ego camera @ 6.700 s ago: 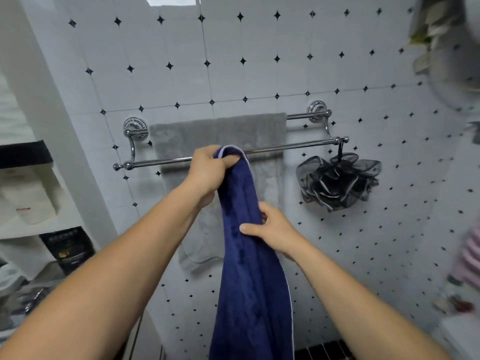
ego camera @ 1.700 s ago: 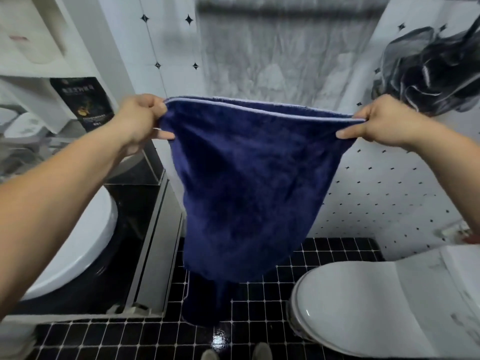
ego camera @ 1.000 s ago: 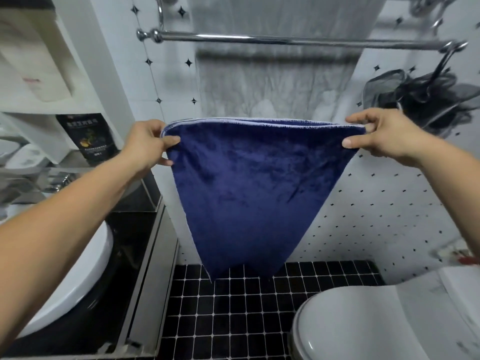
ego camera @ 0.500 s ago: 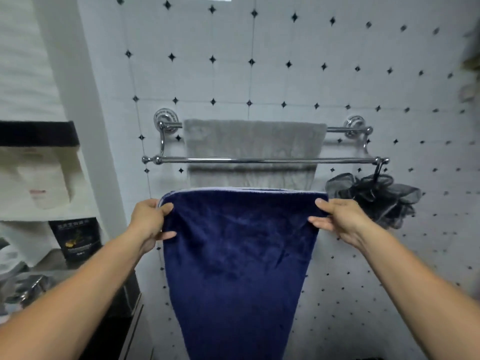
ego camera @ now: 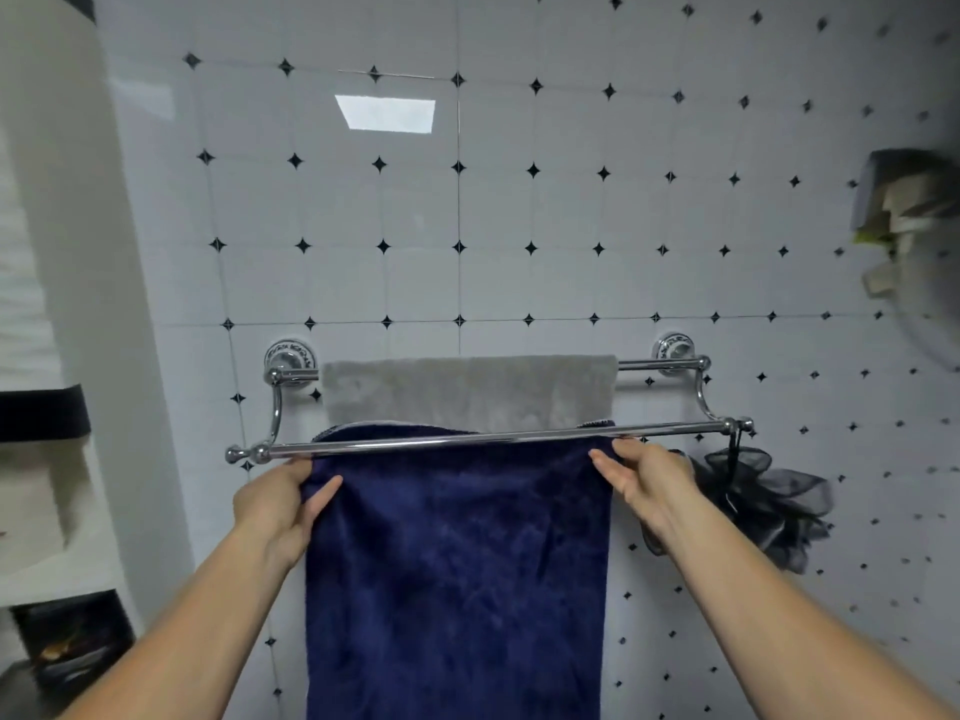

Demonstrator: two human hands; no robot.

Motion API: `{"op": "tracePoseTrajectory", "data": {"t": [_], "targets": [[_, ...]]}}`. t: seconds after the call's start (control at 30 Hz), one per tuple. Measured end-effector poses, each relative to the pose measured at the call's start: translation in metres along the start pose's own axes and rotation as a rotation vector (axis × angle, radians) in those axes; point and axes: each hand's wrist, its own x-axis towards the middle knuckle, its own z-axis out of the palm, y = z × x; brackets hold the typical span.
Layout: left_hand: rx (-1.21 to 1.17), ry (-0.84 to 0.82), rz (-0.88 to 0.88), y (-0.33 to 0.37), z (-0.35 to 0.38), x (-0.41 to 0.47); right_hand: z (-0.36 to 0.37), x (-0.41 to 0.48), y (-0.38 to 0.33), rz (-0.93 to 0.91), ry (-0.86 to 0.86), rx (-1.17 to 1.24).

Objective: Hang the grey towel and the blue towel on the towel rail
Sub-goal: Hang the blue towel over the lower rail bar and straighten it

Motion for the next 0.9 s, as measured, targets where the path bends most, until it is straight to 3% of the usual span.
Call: {"op": "tracePoseTrajectory", "data": {"t": [0.23,0.37,0.53,0.7,0.77,0.9], "targets": [[-0.178,-0.102,0.055,-0.009,0.019,0.006,0.004,0.008,-0.005,0.043,-0.177,0.306],[-0.334,-0.205,0.038,-0.011,0.019,0.001,0.011,0.016,-0.008,0.078,-0.178,0.382],[-0.432,-0.291,0.019,-0.003,0.034,-0.011,0.040,0.016,-0.014,0.101,-0.161,0.346],[-0.301,-0.179,-0.100,-0.002,0.049,-0.002,0.038,0.017,-0.011,0.089,-0.020,0.208],[-0.215,-0.125,-0.025,-0.008,0.043,0.005,0.024,0.022,-0.006,0.050,-0.077,0.133],[-0.180,-0.188,0.116,-0.016,0.028,0.005,0.008,0.016,-0.007,-0.001,-0.132,0.008]]}}
